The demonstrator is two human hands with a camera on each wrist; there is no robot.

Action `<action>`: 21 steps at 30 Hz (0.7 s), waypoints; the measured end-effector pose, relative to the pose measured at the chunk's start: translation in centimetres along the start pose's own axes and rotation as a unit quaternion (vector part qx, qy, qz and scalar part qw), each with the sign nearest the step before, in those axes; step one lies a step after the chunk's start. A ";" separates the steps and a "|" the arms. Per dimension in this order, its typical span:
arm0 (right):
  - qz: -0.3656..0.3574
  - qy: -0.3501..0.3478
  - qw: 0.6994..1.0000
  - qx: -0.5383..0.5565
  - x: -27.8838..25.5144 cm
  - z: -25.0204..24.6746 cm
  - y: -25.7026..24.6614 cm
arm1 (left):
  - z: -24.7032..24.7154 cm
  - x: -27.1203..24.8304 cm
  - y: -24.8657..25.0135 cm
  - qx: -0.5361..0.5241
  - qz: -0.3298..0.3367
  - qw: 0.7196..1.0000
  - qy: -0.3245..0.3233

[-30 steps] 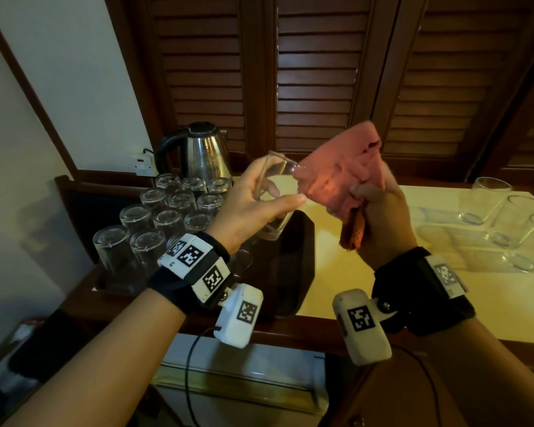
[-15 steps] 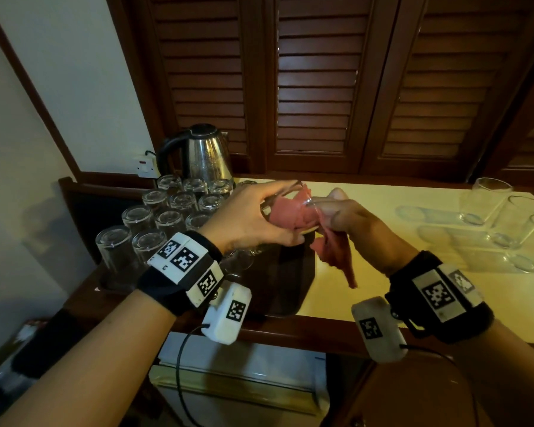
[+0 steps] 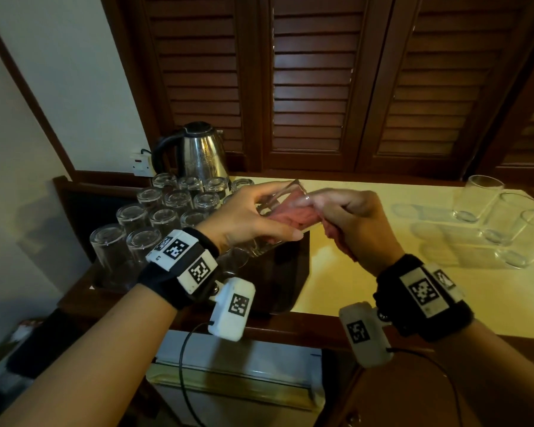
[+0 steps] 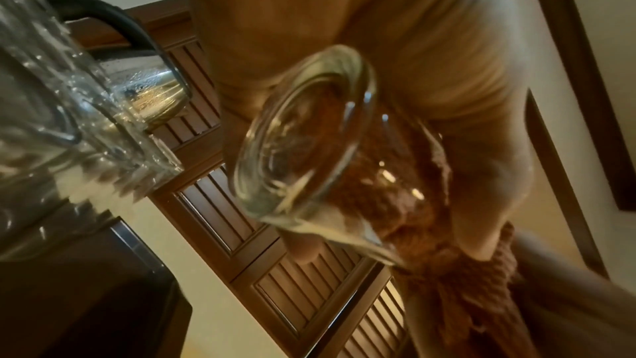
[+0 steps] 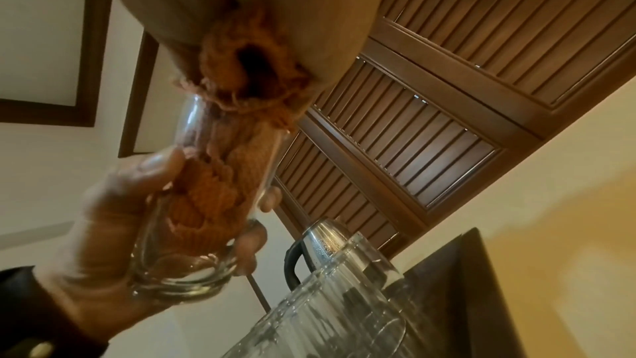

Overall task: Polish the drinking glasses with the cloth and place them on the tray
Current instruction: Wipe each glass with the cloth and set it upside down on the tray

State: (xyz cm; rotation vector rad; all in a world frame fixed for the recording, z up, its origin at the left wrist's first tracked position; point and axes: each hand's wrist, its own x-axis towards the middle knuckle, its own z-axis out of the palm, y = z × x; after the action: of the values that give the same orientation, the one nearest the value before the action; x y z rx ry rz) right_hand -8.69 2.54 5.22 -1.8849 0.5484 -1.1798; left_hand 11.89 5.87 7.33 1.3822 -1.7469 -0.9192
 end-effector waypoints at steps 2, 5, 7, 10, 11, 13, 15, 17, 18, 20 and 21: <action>0.002 -0.105 0.993 0.051 -0.5 -0.1 -0.4 | -0.2 0.0 -0.1 -0.030 -0.009 1.000 -0.004; -0.019 -0.109 0.994 -0.013 -0.3 0.2 0.3 | -0.1 0.0 0.3 -0.089 -0.033 0.995 -0.026; -0.019 -0.050 0.999 -0.009 -0.1 0.4 0.9 | 0.1 0.1 0.3 -0.127 -0.053 0.990 -0.023; -0.030 0.017 0.998 0.052 0.1 0.6 0.8 | -0.2 0.0 0.2 -0.195 -0.060 0.979 -0.023; -0.041 0.038 0.996 0.064 0.2 0.5 0.5 | -0.4 -0.2 0.2 -0.221 -0.064 0.973 -0.022; -0.080 0.053 0.994 0.045 0.4 0.1 0.0 | -0.7 -0.5 0.4 -0.293 -0.074 0.953 -0.030; -0.112 0.028 0.993 -0.015 0.6 -0.2 -0.4 | -0.9 -0.8 0.5 -0.336 -0.066 0.939 -0.029; -0.109 0.003 0.992 -0.064 1.0 -0.4 -0.1 | -0.9 -0.8 0.8 -0.316 -0.032 0.948 0.004; -0.090 -0.007 0.994 -0.065 1.1 -0.4 -0.1 | -1.0 -0.8 1.0 -0.283 -0.013 0.959 0.026; -0.041 -0.020 0.998 -0.034 1.3 -0.4 0.1 | -0.9 -0.9 1.3 -0.192 0.032 0.979 0.069; -0.018 -0.023 1.000 0.001 1.2 -0.5 0.1 | -0.8 -1.0 1.5 -0.144 0.058 0.985 0.079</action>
State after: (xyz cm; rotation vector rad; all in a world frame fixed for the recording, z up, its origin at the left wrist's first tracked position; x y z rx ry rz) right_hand -8.55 1.44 5.86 -1.9228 0.4903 -1.1557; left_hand 12.03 7.08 8.87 1.1226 -1.4924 -0.9314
